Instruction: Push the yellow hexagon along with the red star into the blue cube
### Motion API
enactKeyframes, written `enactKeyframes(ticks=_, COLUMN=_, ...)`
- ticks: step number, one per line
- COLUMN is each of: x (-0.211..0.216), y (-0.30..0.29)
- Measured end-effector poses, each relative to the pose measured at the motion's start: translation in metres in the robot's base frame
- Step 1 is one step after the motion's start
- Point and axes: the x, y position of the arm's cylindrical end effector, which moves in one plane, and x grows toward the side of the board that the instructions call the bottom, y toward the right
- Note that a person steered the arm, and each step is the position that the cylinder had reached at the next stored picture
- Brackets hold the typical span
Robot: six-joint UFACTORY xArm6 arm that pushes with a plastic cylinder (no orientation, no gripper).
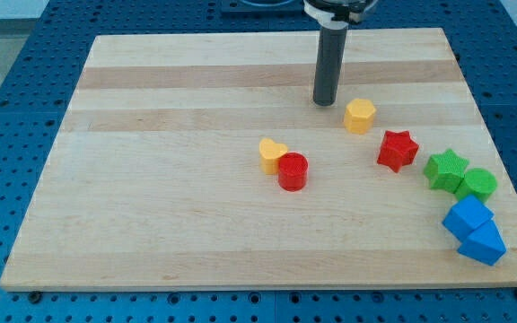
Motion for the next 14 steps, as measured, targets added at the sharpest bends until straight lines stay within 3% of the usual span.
enactKeyframes(ticks=4, x=0.002, y=0.047)
enactKeyframes(ticks=7, x=0.016, y=0.022)
enactKeyframes(ticks=14, x=0.043, y=0.039)
